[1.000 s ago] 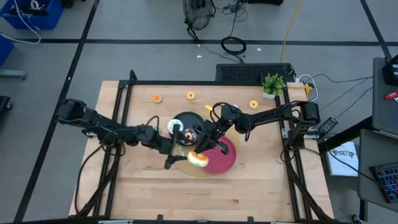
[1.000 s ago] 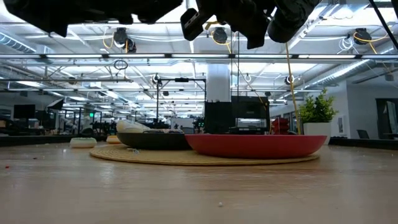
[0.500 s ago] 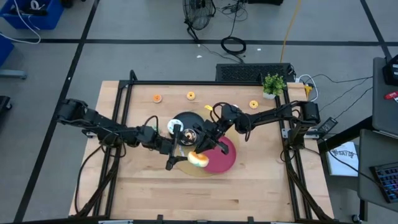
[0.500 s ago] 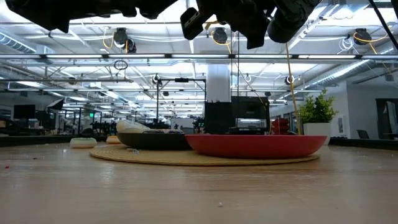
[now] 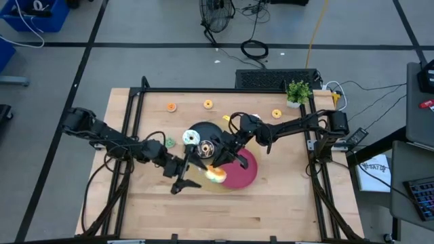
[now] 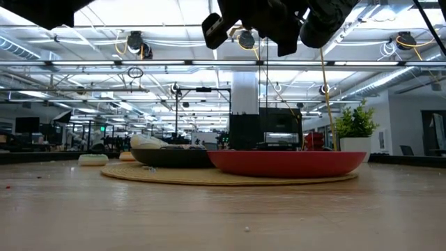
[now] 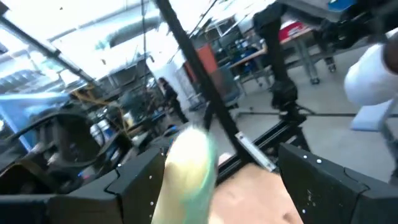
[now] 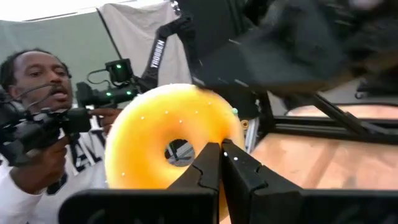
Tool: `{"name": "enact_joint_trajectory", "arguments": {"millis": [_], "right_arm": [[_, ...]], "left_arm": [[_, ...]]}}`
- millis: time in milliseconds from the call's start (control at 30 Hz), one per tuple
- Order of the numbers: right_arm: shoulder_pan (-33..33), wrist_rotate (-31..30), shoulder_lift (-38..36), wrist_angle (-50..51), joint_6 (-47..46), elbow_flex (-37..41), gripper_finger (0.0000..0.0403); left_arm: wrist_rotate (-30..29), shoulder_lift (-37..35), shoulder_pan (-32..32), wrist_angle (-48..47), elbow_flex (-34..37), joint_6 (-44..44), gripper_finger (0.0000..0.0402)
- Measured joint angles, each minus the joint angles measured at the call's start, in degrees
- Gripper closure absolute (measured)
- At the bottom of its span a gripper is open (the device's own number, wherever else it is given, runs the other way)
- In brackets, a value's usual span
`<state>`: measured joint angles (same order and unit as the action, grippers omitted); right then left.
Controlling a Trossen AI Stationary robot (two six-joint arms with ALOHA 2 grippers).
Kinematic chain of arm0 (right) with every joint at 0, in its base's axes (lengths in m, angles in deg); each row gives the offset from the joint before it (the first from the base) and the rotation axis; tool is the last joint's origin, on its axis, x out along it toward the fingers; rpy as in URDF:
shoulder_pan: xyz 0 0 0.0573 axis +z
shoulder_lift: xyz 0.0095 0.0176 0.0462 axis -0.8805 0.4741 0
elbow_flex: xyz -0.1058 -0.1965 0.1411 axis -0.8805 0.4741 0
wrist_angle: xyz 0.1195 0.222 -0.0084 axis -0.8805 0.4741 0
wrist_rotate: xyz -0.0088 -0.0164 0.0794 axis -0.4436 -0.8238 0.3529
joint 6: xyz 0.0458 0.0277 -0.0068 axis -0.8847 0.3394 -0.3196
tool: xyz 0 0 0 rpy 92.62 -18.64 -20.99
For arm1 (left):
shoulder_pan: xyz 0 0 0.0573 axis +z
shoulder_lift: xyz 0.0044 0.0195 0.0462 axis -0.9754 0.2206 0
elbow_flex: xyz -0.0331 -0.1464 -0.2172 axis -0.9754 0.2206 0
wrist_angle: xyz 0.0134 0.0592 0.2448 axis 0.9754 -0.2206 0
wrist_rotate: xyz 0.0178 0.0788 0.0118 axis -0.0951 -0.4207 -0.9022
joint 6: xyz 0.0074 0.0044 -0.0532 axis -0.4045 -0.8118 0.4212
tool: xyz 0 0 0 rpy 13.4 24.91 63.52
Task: Pick & Place donuts
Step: Put the large blue donut on the black plate
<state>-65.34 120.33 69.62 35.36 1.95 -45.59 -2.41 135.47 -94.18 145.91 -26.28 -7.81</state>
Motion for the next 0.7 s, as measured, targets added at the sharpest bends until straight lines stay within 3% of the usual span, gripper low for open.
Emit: {"name": "enact_joint_trajectory", "arguments": {"millis": [167,700], "right_arm": [[0.0,-0.7,0.0,-0.4,0.1,0.0,0.0403],[0.0,-0.9,0.0,-0.6,0.7,0.0,0.0403]], "left_arm": [[-6.0,0.0,-0.3,0.1,0.0,0.8,0.0092],[-7.1,1.4,3.1,0.9,0.0,3.6,0.0092]]}}
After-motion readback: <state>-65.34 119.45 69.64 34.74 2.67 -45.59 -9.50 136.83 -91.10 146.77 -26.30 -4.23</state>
